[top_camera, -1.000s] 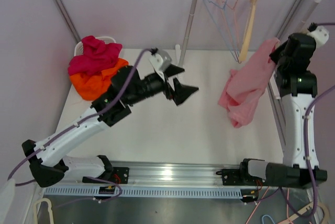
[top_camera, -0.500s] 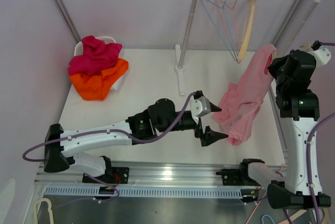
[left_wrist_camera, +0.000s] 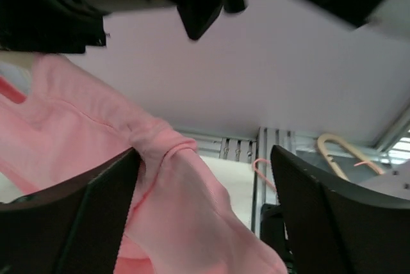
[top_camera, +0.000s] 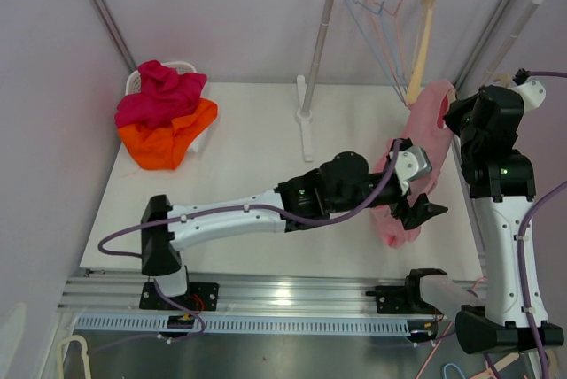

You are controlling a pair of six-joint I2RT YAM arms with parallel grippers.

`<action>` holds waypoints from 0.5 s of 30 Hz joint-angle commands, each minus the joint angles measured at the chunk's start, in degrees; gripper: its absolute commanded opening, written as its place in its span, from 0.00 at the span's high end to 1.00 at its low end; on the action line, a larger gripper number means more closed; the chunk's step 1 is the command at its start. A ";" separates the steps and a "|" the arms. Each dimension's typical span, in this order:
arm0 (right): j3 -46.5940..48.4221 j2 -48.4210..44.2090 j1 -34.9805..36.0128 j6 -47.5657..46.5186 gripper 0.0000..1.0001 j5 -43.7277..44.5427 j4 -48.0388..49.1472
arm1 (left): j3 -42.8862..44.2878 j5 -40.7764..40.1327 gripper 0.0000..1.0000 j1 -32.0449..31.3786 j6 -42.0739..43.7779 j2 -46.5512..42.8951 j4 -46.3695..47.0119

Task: Remove the t-shirt from the hanger

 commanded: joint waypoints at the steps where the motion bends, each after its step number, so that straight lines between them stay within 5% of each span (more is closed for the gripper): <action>1: 4.38 0.02 0.33 -0.11 1.00 0.14 2.51 | 6.44 -2.67 0.16 -0.22 0.29 4.70 -8.44; 10: 7.29 2.04 0.33 -1.61 1.00 0.41 2.24 | -4.01 -11.89 0.14 -3.38 3.63 -1.18 -4.66; 13: 7.46 2.31 0.33 -1.35 1.00 0.23 2.59 | -3.48 -12.07 0.55 -3.38 4.33 -1.01 -6.60; 14: 7.55 2.48 0.33 -1.26 1.00 0.23 2.85 | -3.14 -11.98 0.63 -3.38 4.16 -1.09 -7.21; 15: 7.64 2.66 0.42 -1.43 1.00 0.32 2.94 | -3.39 -12.07 0.60 -3.47 3.98 -1.61 -7.22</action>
